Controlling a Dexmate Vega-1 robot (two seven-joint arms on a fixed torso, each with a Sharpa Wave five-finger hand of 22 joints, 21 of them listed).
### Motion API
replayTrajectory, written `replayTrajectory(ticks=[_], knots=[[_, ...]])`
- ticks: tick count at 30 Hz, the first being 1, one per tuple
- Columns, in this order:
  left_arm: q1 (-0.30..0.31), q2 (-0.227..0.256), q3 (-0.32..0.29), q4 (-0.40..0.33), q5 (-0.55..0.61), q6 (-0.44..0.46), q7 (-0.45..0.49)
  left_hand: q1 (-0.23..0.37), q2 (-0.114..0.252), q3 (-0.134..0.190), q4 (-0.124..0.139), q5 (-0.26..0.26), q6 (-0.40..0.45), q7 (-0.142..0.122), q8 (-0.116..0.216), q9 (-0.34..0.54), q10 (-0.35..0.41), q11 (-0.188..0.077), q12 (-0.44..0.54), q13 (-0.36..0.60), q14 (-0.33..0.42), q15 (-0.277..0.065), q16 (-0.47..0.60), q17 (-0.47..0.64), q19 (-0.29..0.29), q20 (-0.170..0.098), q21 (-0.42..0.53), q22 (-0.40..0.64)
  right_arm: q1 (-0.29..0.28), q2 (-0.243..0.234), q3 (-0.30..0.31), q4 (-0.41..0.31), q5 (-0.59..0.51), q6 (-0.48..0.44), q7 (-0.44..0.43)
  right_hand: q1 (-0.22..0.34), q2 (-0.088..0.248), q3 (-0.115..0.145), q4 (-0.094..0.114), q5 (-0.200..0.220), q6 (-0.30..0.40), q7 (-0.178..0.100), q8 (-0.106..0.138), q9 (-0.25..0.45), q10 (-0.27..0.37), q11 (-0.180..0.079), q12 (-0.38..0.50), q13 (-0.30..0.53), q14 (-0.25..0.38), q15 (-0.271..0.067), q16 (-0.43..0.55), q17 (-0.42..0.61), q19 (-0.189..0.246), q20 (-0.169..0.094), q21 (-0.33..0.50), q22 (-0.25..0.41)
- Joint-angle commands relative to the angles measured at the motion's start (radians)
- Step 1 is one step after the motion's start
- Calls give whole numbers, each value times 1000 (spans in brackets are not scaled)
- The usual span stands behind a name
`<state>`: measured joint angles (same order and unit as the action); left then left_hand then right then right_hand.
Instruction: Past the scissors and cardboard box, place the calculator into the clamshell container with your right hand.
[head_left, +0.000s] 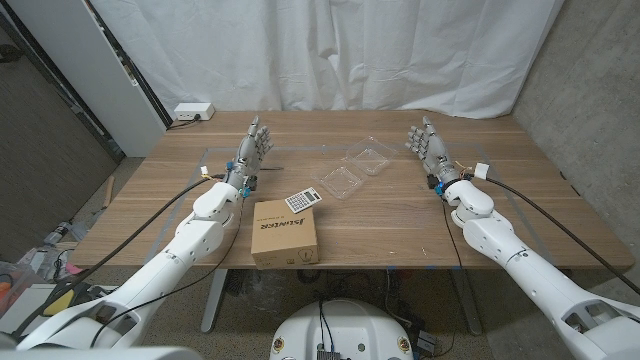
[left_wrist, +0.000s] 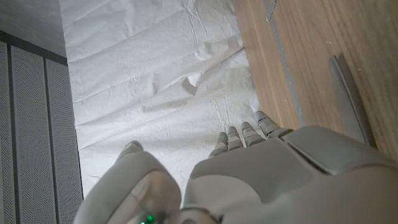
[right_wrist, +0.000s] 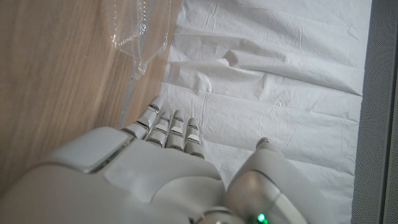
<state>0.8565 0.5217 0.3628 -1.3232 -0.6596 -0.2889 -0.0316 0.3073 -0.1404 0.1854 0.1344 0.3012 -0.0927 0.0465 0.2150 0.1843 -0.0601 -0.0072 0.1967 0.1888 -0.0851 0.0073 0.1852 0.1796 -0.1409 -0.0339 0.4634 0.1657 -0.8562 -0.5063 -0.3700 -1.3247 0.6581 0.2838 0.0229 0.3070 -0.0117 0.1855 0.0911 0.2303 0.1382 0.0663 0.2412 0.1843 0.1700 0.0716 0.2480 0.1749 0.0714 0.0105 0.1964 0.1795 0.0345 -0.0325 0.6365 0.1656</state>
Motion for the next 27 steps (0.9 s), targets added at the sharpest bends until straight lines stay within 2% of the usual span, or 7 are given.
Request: replayTrajectory(ticks=[1,10,13,19,27], knots=[[19,14,-8,-37,-6,19,11,10,2,8,-1,7,-6,1,6,4,-6,-1,7,4,-8,-2,6,4,-8,-35,0,4,-11,4,-4,-20,11,-7,3,8,0,6,-1,4,13,0,3,4,8,-2,5,4,12,1,7,2,9,-46,2,3],[31,11,-17,-42,-31,11,-6,15,6,7,-5,11,0,3,5,4,-2,-1,9,4,-4,0,7,4,-5,-32,-5,4,-33,-9,-1,-58,10,-13,-9,11,3,7,-4,3,20,-2,2,4,16,-3,5,5,18,3,7,2,14,-44,-3,3],[29,-8,-22,-24,-72,-2,-52,19,7,6,-7,13,10,4,8,4,4,1,12,4,-1,2,8,3,-2,-31,-7,4,-49,-19,2,-86,3,-17,-24,15,5,9,-7,4,21,-2,0,5,19,0,5,5,19,4,7,1,16,-42,-5,3],[42,2,-20,-61,-53,-3,-30,22,8,6,-9,14,14,4,8,4,10,3,14,4,2,3,9,3,1,-30,-10,4,-82,-46,10,-141,-2,-9,-26,24,9,12,-13,3,27,-2,0,5,26,2,5,5,24,5,6,1,21,-40,-9,4],[30,10,-7,-81,-23,21,0,26,11,5,-12,17,17,4,7,4,10,5,14,4,4,4,10,3,3,-27,-16,4,-126,-71,33,-191,23,11,-4,31,13,15,-19,1,39,-4,0,5,41,2,8,6,37,6,9,1,31,-38,-14,4]])
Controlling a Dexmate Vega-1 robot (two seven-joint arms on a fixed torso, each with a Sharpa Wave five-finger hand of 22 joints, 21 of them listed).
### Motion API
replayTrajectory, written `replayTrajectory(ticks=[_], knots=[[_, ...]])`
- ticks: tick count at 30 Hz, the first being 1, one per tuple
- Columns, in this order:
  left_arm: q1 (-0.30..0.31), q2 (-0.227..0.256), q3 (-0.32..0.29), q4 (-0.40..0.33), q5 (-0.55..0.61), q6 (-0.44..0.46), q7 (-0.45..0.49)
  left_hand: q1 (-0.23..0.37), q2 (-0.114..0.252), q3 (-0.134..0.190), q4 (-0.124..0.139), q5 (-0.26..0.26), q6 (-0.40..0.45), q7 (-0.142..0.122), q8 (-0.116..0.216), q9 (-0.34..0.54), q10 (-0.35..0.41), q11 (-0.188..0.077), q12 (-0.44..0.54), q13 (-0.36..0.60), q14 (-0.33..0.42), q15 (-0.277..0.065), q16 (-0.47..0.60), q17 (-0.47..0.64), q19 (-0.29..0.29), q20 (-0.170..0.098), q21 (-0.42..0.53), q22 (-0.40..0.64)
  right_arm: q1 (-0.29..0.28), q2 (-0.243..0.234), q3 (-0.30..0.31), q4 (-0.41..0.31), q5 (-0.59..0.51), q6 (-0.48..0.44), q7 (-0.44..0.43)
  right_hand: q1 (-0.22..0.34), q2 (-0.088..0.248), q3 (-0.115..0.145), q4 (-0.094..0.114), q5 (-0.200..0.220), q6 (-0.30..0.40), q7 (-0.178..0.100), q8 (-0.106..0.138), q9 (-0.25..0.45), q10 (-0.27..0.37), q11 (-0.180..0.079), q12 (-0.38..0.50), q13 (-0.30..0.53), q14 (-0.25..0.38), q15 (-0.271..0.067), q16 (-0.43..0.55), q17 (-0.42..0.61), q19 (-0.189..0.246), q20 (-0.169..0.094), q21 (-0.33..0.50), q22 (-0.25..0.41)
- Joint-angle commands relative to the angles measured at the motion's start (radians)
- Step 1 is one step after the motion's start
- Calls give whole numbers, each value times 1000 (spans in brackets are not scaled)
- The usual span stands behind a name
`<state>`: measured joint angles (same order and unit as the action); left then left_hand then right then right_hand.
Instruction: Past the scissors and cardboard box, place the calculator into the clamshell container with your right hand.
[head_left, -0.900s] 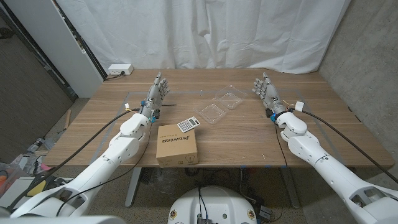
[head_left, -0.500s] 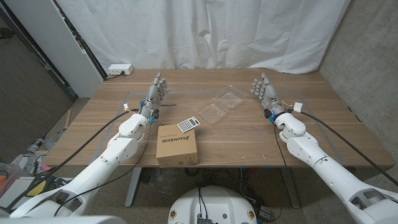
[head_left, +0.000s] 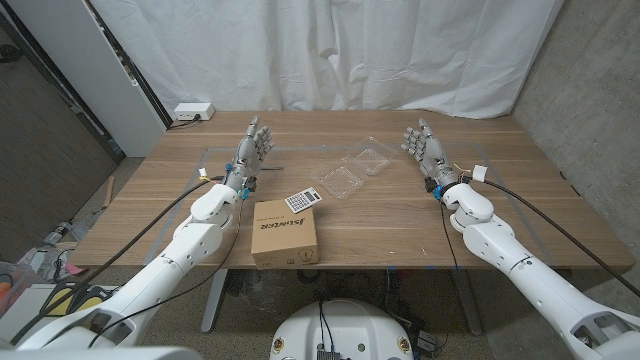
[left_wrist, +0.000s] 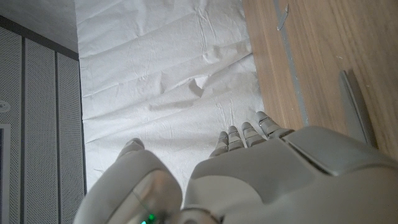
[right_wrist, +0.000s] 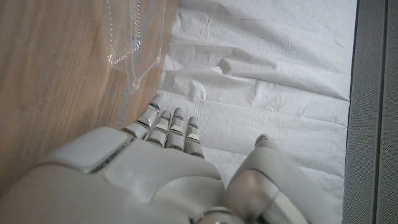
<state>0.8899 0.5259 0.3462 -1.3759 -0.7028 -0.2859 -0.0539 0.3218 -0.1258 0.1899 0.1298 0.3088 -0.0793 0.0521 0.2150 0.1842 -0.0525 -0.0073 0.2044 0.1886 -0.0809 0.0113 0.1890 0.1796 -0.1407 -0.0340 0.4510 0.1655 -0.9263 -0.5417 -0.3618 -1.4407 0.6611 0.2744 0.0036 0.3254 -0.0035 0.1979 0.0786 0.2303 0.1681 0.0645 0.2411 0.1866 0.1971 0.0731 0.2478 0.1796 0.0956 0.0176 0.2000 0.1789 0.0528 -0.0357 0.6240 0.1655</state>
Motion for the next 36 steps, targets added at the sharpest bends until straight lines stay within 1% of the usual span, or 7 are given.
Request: replayTrajectory(ticks=[1,7,9,11,13,24,36], knots=[[-7,7,12,-29,26,18,24,12,-3,0,-8,10,5,-1,7,4,3,5,6,4,-1,0,6,3,3,-27,-4,4,-61,-37,27,-78,21,26,16,14,5,3,-7,1,11,-5,0,3,14,1,8,1,14,-1,5,2,15,-34,-2,4],[-3,22,14,-54,35,43,41,17,-1,0,-10,12,6,-2,6,4,4,2,6,4,0,0,5,3,3,-26,-8,4,-87,-42,37,-103,35,44,27,17,7,4,-10,-1,18,-6,0,3,21,-1,8,2,24,-3,7,2,24,-35,-3,4],[3,32,12,-67,34,54,44,18,0,0,-11,12,7,-1,6,5,4,2,6,4,0,0,5,3,4,-27,-8,4,-98,-43,40,-119,26,50,12,20,8,5,-13,-1,25,-10,1,4,20,0,7,2,26,-4,7,2,25,-35,-6,5],[8,40,9,-75,36,55,44,19,1,1,-11,12,7,-1,6,5,5,4,7,4,0,0,5,3,5,-26,-9,5,-111,-39,42,-131,12,68,-5,22,10,6,-15,-3,29,-12,0,4,6,-1,0,2,26,-4,6,2,25,-33,-10,5],[15,45,5,-80,34,53,45,20,2,1,-12,13,8,-2,6,5,5,6,6,4,0,0,5,3,5,-26,-10,5,-120,-41,44,-140,8,77,-6,25,11,7,-17,-3,32,-15,0,4,4,-1,-2,2,28,-4,6,2,27,-32,-12,5],[46,63,-13,-88,21,40,38,32,9,2,-17,16,18,3,6,5,10,3,8,4,8,1,7,2,12,-24,-18,5,-171,-72,49,-219,-9,76,-19,34,13,9,-25,-7,47,-21,0,5,19,-2,0,3,45,-6,9,3,48,-29,-15,6],[58,70,-24,-86,13,33,34,42,17,4,-22,19,29,3,7,5,20,5,11,4,19,1,10,2,23,-22,-24,5,-195,-74,41,-259,-14,90,-12,42,15,11,-34,-11,66,-22,0,6,44,-9,5,4,73,-15,14,4,75,-28,-18,7]])
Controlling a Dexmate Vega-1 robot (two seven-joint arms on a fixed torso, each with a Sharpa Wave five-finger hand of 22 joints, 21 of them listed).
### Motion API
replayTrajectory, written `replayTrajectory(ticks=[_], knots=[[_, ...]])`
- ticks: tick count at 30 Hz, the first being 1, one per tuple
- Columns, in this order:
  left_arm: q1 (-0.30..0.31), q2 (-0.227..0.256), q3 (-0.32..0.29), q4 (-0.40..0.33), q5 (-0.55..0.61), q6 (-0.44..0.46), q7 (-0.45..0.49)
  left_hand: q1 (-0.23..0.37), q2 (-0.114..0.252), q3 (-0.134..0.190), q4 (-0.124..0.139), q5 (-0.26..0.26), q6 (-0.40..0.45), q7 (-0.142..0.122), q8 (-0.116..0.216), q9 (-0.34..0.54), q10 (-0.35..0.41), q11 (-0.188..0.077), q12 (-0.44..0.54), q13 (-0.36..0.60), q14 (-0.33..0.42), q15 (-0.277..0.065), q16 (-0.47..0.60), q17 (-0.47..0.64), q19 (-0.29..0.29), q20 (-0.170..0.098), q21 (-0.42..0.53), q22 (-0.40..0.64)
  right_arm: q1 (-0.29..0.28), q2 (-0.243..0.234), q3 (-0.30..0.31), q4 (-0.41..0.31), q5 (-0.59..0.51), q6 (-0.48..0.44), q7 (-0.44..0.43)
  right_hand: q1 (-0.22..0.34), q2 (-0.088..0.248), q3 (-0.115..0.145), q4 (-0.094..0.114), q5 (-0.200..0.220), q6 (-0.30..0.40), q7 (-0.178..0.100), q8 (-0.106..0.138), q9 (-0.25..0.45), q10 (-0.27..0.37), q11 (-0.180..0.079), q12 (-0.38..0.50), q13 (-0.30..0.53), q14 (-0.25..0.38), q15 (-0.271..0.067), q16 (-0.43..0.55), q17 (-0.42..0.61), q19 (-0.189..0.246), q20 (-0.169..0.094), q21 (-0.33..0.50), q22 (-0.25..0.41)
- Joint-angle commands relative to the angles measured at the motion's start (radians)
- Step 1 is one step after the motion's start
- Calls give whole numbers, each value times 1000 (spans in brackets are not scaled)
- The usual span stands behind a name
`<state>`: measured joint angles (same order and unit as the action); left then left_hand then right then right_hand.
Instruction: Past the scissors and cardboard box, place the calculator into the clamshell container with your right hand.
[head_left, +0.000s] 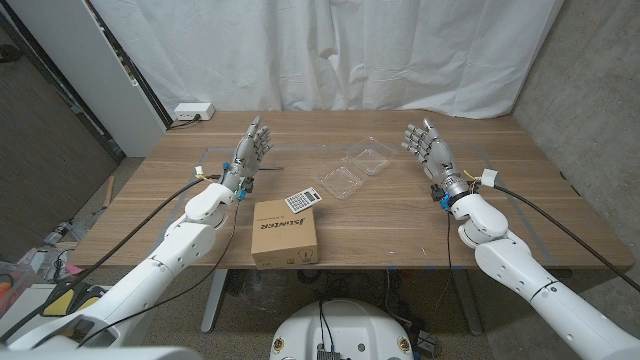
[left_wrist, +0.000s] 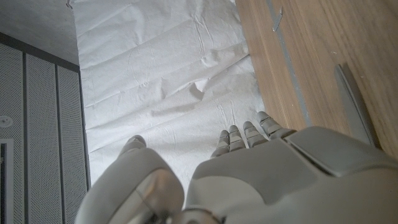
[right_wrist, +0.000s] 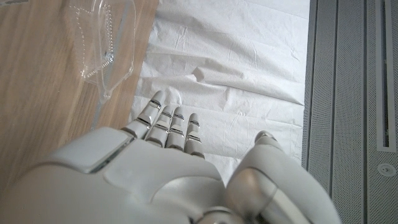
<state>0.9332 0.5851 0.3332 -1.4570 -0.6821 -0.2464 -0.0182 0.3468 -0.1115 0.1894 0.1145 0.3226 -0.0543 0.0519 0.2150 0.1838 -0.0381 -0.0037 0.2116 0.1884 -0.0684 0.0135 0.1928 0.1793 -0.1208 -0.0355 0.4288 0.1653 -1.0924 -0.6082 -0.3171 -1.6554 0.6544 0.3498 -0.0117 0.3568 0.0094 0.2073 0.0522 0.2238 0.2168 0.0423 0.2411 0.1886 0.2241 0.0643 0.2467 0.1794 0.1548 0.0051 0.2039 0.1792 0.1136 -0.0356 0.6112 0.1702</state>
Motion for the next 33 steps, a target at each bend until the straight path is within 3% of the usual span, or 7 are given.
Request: replayTrajectory(ticks=[1,19,33], knots=[[15,11,-10,-5,-8,-5,-2,18,3,4,-7,5,4,3,6,5,7,2,4,4,7,-1,6,2,3,-20,-2,5,-31,-7,-5,-46,-9,16,4,12,2,2,-9,-5,19,-4,0,4,20,0,7,4,15,-3,10,3,16,-29,-6,2],[57,35,-30,-57,-14,-1,19,31,12,6,-13,7,10,3,5,6,14,0,5,4,12,-2,6,2,10,-19,-11,6,-98,-10,-10,-88,-62,107,13,34,6,8,-28,-9,57,-19,1,5,62,-15,14,5,59,-19,14,3,60,-31,-12,3],[75,41,-34,-88,-2,-6,37,39,16,6,-16,8,19,4,5,6,22,3,6,4,20,-2,7,2,17,-18,-17,6,-92,-15,-20,-84,-74,126,37,52,5,14,-44,-10,83,-30,3,6,88,-21,17,5,87,-27,16,3,83,-32,-19,3]])
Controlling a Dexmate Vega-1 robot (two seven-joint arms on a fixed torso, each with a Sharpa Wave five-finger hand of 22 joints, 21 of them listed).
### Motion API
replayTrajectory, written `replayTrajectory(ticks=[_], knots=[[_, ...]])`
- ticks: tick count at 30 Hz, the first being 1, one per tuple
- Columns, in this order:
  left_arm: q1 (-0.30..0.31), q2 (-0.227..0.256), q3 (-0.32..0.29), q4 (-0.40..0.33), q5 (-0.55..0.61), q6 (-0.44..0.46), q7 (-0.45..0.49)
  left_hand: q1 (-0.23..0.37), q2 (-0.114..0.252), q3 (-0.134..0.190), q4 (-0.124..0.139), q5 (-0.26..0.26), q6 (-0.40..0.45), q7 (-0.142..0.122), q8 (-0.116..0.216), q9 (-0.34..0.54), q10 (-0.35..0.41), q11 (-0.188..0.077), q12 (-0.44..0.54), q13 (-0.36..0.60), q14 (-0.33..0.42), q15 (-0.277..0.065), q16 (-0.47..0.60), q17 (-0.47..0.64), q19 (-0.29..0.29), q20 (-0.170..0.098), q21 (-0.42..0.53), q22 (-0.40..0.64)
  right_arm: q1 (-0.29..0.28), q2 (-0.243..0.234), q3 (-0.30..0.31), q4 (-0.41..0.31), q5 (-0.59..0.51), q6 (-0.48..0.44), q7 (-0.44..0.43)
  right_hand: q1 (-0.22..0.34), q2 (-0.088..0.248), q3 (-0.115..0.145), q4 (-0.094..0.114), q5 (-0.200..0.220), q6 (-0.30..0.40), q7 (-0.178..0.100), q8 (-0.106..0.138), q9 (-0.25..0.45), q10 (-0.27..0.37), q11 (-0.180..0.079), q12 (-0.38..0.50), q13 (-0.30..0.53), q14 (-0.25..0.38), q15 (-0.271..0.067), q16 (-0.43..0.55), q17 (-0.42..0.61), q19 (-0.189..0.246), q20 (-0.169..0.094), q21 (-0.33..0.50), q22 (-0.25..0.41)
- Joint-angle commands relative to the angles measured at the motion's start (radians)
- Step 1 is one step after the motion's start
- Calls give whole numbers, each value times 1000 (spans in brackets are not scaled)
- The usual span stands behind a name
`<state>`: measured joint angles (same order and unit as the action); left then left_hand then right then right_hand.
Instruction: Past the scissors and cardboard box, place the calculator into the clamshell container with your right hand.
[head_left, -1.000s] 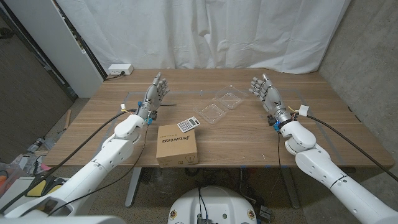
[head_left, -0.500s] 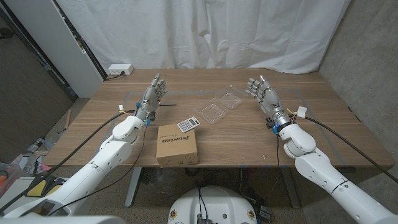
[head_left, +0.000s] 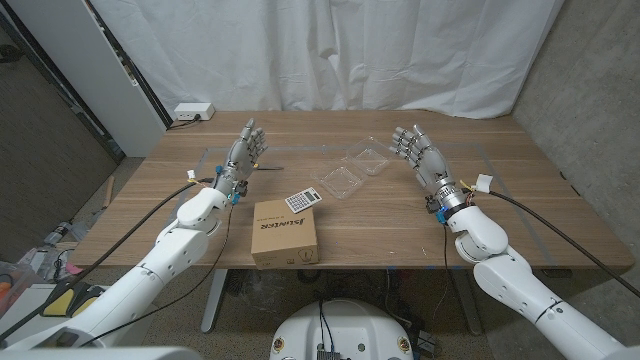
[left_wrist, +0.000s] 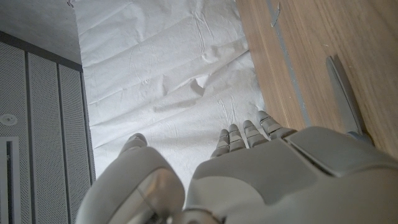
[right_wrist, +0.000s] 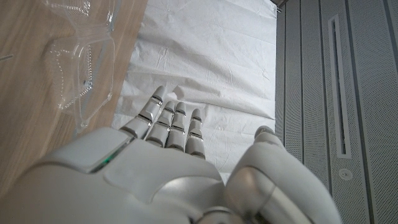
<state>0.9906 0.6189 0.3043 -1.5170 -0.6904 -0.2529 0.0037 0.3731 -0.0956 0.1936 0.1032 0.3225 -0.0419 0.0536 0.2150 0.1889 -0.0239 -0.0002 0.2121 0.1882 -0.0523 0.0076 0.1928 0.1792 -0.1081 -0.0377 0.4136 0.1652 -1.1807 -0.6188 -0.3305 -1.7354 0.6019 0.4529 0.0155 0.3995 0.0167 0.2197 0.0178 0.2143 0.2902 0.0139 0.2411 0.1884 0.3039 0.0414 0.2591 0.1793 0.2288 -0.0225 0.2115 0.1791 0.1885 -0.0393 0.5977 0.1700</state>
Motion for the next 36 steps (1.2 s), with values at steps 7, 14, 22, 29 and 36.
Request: replayTrajectory(ticks=[7,14,22,29,36], knots=[[19,12,-3,-32,7,13,18,16,2,1,-6,8,7,2,3,1,10,-2,6,4,6,3,6,3,7,-15,-6,6,-12,-13,-4,-14,-54,31,-5,12,-1,2,-13,-1,27,-6,7,6,14,-3,5,5,19,-1,8,4,15,-28,-8,3],[28,11,-8,-42,9,9,31,18,3,0,-7,8,9,2,3,1,11,-3,5,4,10,5,7,3,11,-15,-8,6,-22,-23,-4,-22,-67,43,-1,16,0,3,-17,-2,32,-8,5,6,27,-16,7,5,31,-9,9,4,28,-29,-10,4],[22,14,-3,-42,9,14,20,21,4,-1,-9,8,15,0,3,1,20,-2,7,4,18,3,9,3,19,-14,-11,6,-38,-28,-13,-31,-87,57,4,23,1,5,-23,-2,41,-7,4,6,38,-14,8,5,45,-13,10,4,41,-31,-12,4],[32,17,-10,-41,2,2,9,30,8,-9,-12,8,84,7,19,2,84,4,25,4,81,3,23,3,69,-7,-18,7,-32,-17,-20,-17,-142,86,-14,31,0,8,-31,-1,50,-7,2,6,54,-17,10,5,61,-16,11,4,57,-35,-14,4],[43,23,-13,-54,14,2,27,32,8,-11,-13,8,93,9,20,2,91,4,25,4,87,4,22,3,79,-9,-19,7,-55,-22,-8,-39,-194,102,-49,35,-1,9,-36,-1,58,-17,1,7,61,-25,10,5,70,-21,11,4,71,-39,-16,4]])
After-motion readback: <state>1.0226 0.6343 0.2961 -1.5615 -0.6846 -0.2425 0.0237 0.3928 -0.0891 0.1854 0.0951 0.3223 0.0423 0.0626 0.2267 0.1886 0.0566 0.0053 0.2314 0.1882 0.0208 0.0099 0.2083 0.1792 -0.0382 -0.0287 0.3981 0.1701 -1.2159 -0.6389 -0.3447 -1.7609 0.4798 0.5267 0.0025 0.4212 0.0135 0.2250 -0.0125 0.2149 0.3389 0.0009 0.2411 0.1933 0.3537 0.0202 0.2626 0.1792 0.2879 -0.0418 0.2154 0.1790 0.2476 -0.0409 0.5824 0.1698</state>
